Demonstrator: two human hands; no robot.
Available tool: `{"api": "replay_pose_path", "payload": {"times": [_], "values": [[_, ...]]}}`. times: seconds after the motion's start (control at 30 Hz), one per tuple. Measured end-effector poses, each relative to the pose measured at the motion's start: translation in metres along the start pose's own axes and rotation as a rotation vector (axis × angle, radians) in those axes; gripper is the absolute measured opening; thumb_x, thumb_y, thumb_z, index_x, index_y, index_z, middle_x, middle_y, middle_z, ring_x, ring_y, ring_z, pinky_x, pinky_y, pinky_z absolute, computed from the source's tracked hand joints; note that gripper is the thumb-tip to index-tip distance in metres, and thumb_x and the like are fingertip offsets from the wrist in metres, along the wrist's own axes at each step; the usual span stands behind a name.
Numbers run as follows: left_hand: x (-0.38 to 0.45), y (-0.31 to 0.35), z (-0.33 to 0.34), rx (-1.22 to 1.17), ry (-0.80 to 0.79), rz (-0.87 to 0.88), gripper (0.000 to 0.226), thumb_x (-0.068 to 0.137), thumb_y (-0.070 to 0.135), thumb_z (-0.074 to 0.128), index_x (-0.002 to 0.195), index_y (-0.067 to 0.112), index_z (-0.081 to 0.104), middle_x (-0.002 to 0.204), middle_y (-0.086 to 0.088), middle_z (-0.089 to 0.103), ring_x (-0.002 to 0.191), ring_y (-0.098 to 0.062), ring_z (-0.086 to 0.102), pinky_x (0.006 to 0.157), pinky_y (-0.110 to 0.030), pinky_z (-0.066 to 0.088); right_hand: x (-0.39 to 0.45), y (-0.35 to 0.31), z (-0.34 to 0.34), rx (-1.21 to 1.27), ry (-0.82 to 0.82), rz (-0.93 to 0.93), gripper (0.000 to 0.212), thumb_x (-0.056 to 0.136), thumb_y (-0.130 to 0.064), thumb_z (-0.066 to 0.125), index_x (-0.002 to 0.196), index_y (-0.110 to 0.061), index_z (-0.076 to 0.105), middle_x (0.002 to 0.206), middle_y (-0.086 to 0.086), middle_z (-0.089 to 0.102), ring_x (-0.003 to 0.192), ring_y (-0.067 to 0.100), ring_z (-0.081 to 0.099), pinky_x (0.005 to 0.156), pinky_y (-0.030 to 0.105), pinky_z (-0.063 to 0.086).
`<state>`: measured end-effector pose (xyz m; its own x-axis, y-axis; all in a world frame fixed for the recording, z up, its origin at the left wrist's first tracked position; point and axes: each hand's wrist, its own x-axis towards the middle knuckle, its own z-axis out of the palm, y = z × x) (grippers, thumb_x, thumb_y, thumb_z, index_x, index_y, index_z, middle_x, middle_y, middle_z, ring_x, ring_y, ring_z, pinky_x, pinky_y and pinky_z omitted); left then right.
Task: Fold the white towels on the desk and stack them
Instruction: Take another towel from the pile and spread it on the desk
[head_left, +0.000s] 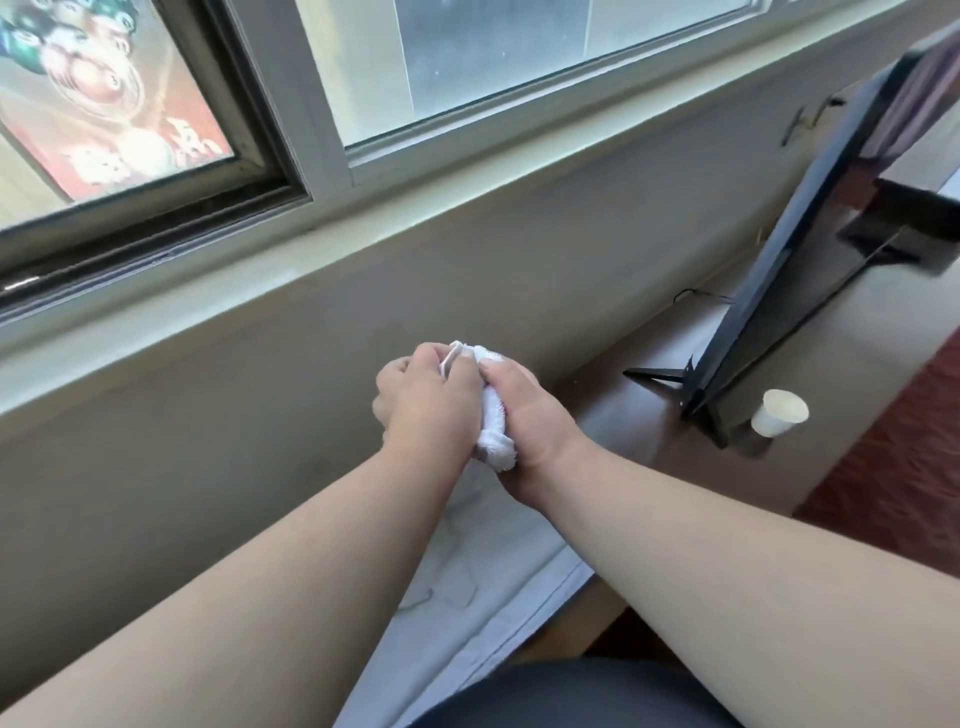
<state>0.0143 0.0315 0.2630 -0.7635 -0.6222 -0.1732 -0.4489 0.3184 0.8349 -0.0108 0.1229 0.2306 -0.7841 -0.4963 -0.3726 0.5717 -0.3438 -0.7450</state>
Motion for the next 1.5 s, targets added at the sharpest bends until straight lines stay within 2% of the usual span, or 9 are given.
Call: {"api": "replay_pose_path", "payload": {"times": [0.13,0.2,0.37,0.6,0.77,0.9,0.97,1.2,1.5], "values": [[-0.017,0.038,0.013,-0.118,-0.151,0.166,0.018,0.095,0.047,0.046,0.091,0.032,0.055,0.107,0.004,0.066,0.092,-0.011,0.064,0.070,-0.031,0.047,-0.024,-0.042,-0.020,-0.058,-0.091,-0.088,0.023,0.098,-0.036,0.053,0.100,-0.025,0.073,0.101,0.002,0.073,0.088,0.016,0.072,0.067,0.027,0.056],[-0.029,0.056,0.026,-0.147,-0.184,0.231,0.017,0.094,0.052,0.045,0.093,0.036,0.051,0.100,0.009,0.066,0.090,-0.006,0.064,0.069,-0.028,0.046,-0.037,-0.064,-0.036,-0.098,-0.111,-0.142,0.028,0.101,-0.034,0.050,0.089,-0.028,0.074,0.091,-0.001,0.072,0.083,0.012,0.070,0.067,0.023,0.056],[-0.079,0.105,0.090,-0.240,-0.175,0.348,0.023,0.089,0.056,0.046,0.097,0.035,0.051,0.099,0.010,0.066,0.092,-0.005,0.066,0.076,-0.031,0.051,-0.078,-0.111,-0.095,-0.147,-0.064,-0.327,0.034,0.103,-0.036,0.050,0.116,-0.008,0.064,0.104,0.012,0.066,0.105,0.026,0.064,0.098,0.047,0.048],[-0.199,0.192,0.230,-0.379,-0.194,0.517,0.024,0.084,0.060,0.045,0.094,0.039,0.053,0.097,0.024,0.063,0.085,0.005,0.064,0.068,-0.021,0.047,-0.177,-0.204,-0.240,-0.240,-0.017,-0.546,0.032,0.104,-0.031,0.047,0.111,-0.002,0.059,0.094,0.012,0.063,0.092,0.025,0.065,0.083,0.043,0.053],[-0.279,0.258,0.348,-0.424,-0.348,0.574,0.011,0.089,0.048,0.047,0.092,0.043,0.057,0.092,0.016,0.070,0.084,0.001,0.068,0.061,-0.015,0.050,-0.250,-0.272,-0.366,-0.274,0.072,-0.592,0.028,0.102,-0.032,0.047,0.099,-0.007,0.058,0.083,0.010,0.062,0.083,0.024,0.065,0.075,0.039,0.055],[-0.324,0.305,0.436,-0.426,-0.561,0.537,0.012,0.092,0.040,0.049,0.096,0.039,0.061,0.089,0.004,0.074,0.085,-0.012,0.073,0.068,-0.037,0.058,-0.294,-0.311,-0.457,-0.212,0.282,-0.614,0.039,0.090,-0.055,0.060,0.121,-0.032,0.064,0.108,0.011,0.073,0.107,0.026,0.072,0.091,0.049,0.058],[-0.337,0.325,0.478,-0.397,-0.663,0.547,0.021,0.093,0.034,0.048,0.098,0.020,0.064,0.086,-0.004,0.073,0.084,-0.020,0.073,0.073,-0.047,0.059,-0.309,-0.328,-0.496,-0.192,0.363,-0.612,0.049,0.082,-0.063,0.065,0.126,-0.043,0.060,0.117,0.006,0.073,0.110,0.024,0.071,0.093,0.052,0.057],[-0.345,0.386,0.623,-0.379,-0.764,0.604,0.015,0.095,0.035,0.049,0.091,0.042,0.062,0.089,0.016,0.072,0.082,-0.001,0.070,0.069,-0.023,0.052,-0.305,-0.393,-0.626,-0.184,0.559,-0.678,0.050,0.082,-0.061,0.067,0.128,-0.043,0.058,0.125,0.002,0.070,0.115,0.021,0.069,0.096,0.049,0.056],[-0.278,0.529,0.857,-0.345,-0.926,0.665,0.012,0.095,0.037,0.050,0.090,0.037,0.061,0.091,0.011,0.071,0.084,0.000,0.067,0.074,-0.025,0.050,-0.219,-0.553,-0.819,-0.156,0.814,-0.726,0.051,0.077,-0.066,0.068,0.125,-0.052,0.056,0.124,-0.006,0.071,0.115,0.017,0.069,0.101,0.050,0.053]]}}
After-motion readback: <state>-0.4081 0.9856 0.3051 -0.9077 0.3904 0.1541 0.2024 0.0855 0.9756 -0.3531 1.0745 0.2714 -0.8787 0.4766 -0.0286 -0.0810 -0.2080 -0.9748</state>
